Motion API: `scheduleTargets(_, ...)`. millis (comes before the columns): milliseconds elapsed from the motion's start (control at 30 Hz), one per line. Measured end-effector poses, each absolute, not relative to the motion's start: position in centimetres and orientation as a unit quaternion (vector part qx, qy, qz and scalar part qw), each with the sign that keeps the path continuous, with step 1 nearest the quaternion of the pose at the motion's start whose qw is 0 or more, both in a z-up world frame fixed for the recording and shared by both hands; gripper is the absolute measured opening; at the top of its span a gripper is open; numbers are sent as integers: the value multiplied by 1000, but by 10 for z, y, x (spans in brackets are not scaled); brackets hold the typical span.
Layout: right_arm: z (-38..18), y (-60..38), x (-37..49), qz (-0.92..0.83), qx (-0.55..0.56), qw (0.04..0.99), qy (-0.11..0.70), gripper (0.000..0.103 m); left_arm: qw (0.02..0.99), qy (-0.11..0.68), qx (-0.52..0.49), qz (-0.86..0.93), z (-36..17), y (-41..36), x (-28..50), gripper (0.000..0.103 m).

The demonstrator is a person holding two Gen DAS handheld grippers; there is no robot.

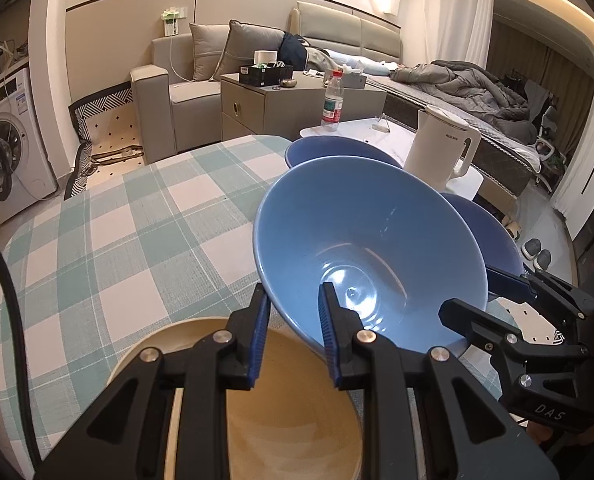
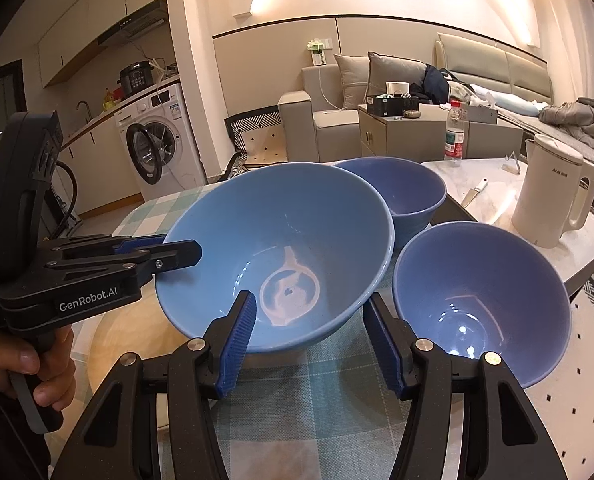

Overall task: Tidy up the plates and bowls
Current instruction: 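Lift the blue bowl with both tools and carry it over another blue bowl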

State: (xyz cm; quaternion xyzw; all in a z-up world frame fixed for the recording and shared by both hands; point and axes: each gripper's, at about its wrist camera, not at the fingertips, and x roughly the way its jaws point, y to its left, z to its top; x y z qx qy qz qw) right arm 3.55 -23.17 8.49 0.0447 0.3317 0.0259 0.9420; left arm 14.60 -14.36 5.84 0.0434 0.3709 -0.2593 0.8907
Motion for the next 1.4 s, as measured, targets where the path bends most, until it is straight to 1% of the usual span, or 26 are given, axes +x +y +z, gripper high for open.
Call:
scheduleTargets(500, 100, -241, 21, 17, 42, 948, 314, 58, 895, 352, 42, -270, 76, -150, 137, 23)
scheduleTargets(1400, 127, -267, -9, -19, 54, 954, 295, 58, 889, 335, 60, -306, 96, -199, 138, 24)
